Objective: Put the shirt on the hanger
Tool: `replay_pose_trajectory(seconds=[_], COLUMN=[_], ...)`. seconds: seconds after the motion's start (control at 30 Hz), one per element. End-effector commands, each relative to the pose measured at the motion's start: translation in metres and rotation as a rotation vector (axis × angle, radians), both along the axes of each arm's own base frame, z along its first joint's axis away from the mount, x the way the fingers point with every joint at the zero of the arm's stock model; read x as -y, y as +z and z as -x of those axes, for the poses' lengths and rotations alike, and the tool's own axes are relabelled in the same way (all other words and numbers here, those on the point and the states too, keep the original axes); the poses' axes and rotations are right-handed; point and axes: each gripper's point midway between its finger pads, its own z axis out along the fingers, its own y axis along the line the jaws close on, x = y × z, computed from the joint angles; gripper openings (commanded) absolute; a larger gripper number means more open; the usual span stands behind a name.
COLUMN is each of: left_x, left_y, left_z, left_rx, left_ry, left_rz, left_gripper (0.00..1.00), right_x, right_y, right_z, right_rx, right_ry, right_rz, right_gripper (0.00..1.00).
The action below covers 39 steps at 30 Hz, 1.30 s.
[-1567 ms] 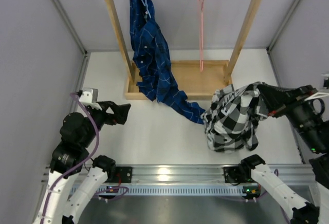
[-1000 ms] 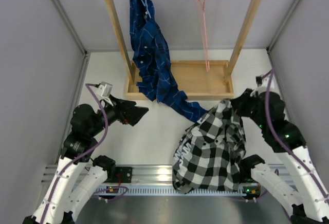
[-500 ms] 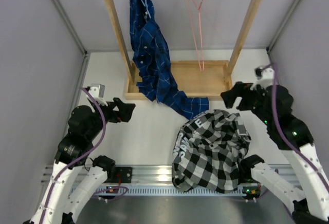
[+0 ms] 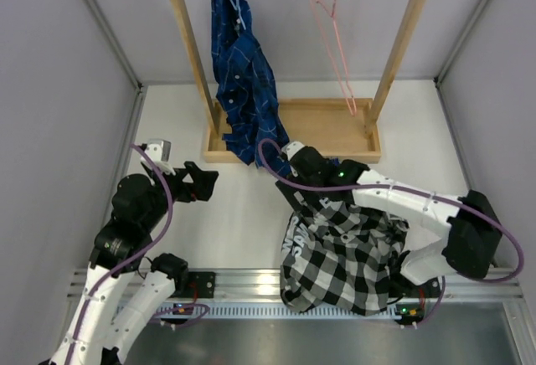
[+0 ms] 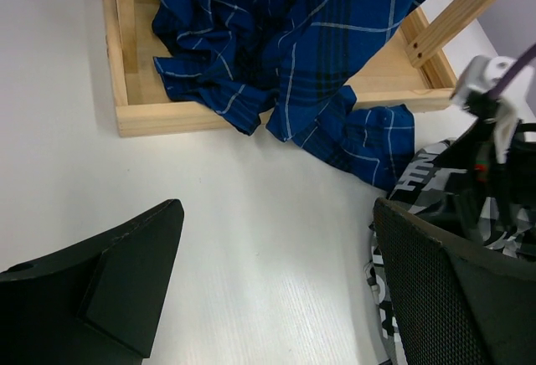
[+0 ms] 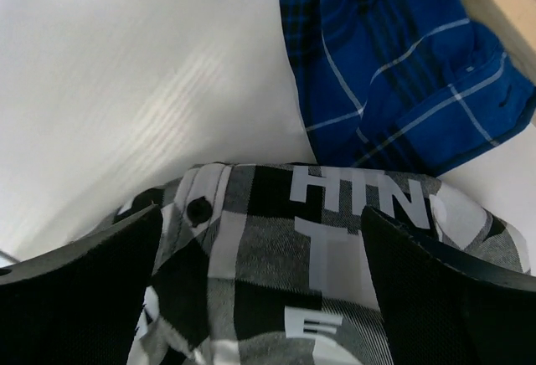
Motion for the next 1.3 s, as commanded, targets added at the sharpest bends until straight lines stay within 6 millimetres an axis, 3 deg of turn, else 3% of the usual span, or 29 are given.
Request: replay_pose_trajectory(seconds=[0.0, 0.13, 0.23, 0.27, 0.3, 0.37, 0.5, 0.53, 0.57, 0.6, 0.63, 0.73, 0.8, 0.87, 0.9, 0.97, 1.0, 1.1, 1.13, 1.2, 1.23, 1.27], left_x=[-0.002, -0.001, -0.001, -0.001, -0.002, -0.001, -0.001, -0.001, -0.002, -0.003, -0.004, -0.007, -0.009, -0.011, -0.012, -0.024, -0.028, -0.029, -0.026, -0.017, -0.016, -0.017], left_y=[-0.001, 0.0, 0.001, 0.0, 0.001, 0.001, 0.001, 0.002, 0.004, 0.005, 0.007, 0.017, 0.024, 0.036, 0.038, 0.038, 0.036, 0.023, 0.021, 0.019, 0.019, 0.018], left_z=[0.0, 0.0, 0.0, 0.001, 0.001, 0.002, 0.002, 0.001, 0.002, 0.001, 0.001, 0.002, 0.006, 0.013, 0.015, 0.015, 0.014, 0.009, 0.008, 0.009, 0.008, 0.007], left_rx=[0.013, 0.01, 0.014, 0.016, 0.017, 0.017, 0.016, 0.019, 0.023, 0.024, 0.03, 0.055, 0.07, 0.111, 0.121, 0.144, 0.147, 0.116, 0.108, 0.092, 0.088, 0.085], left_ry=[0.002, -0.003, -0.001, -0.001, 0.002, -0.003, -0.001, 0.001, 0.005, 0.012, 0.018, 0.031, 0.031, 0.033, 0.031, 0.096, 0.113, 0.127, 0.11, 0.063, 0.06, 0.063], left_rz=[-0.007, -0.009, -0.006, -0.006, -0.005, 0.0, 0.001, 0.003, 0.006, 0.006, 0.008, 0.013, 0.019, 0.034, 0.035, 0.025, 0.015, -0.006, -0.008, -0.006, -0.008, -0.008], left_gripper=[0.98, 0.98, 0.98, 0.98, 0.98, 0.98, 0.98, 0.98, 0.98, 0.98, 0.98, 0.98, 0.98, 0.98, 0.98, 0.98, 0.98, 0.98, 0.98, 0.98, 0.98, 0.98], right_x=[0.0, 0.004, 0.005, 0.005, 0.005, 0.0, -0.013, -0.015, -0.016, -0.022, -0.025, -0.037, -0.026, -0.022, -0.006, -0.004, 0.002, 0.009, 0.008, 0.015, 0.014, 0.015], right_y=[-0.013, -0.05, -0.062, -0.061, -0.058, -0.037, 0.029, 0.058, 0.074, 0.108, 0.124, 0.203, 0.245, 0.267, 0.285, 0.259, 0.228, 0.175, 0.125, 0.078, 0.069, 0.064], right_z=[-0.007, 0.011, 0.021, 0.019, 0.017, 0.01, -0.002, -0.006, -0.009, -0.013, -0.013, 0.004, 0.022, 0.044, 0.058, 0.067, 0.072, 0.081, 0.081, 0.086, 0.092, 0.097], right_rx=[0.039, -0.069, -0.119, -0.111, -0.098, -0.045, 0.086, 0.152, 0.202, 0.29, 0.334, 0.487, 0.568, 0.609, 0.661, 0.632, 0.593, 0.449, 0.36, 0.23, 0.184, 0.136], right_ry=[0.015, 0.074, 0.108, 0.095, 0.086, 0.072, 0.075, 0.07, 0.079, 0.09, 0.11, 0.279, 0.342, 0.421, 0.431, 0.42, 0.411, 0.318, 0.281, 0.189, 0.19, 0.171], right_rz=[0.079, 0.131, 0.14, 0.14, 0.138, 0.094, -0.066, -0.129, -0.161, -0.265, -0.315, -0.5, -0.583, -0.681, -0.749, -0.811, -0.81, -0.87, -0.823, -0.809, -0.817, -0.835], right_gripper=[0.97, 0.88, 0.56, 0.26, 0.03, 0.0, 0.0, 0.0, 0.0, 0.0, 0.0, 0.0, 0.0, 0.0, 0.0, 0.01, 0.02, 0.12, 0.16, 0.38, 0.53, 0.76])
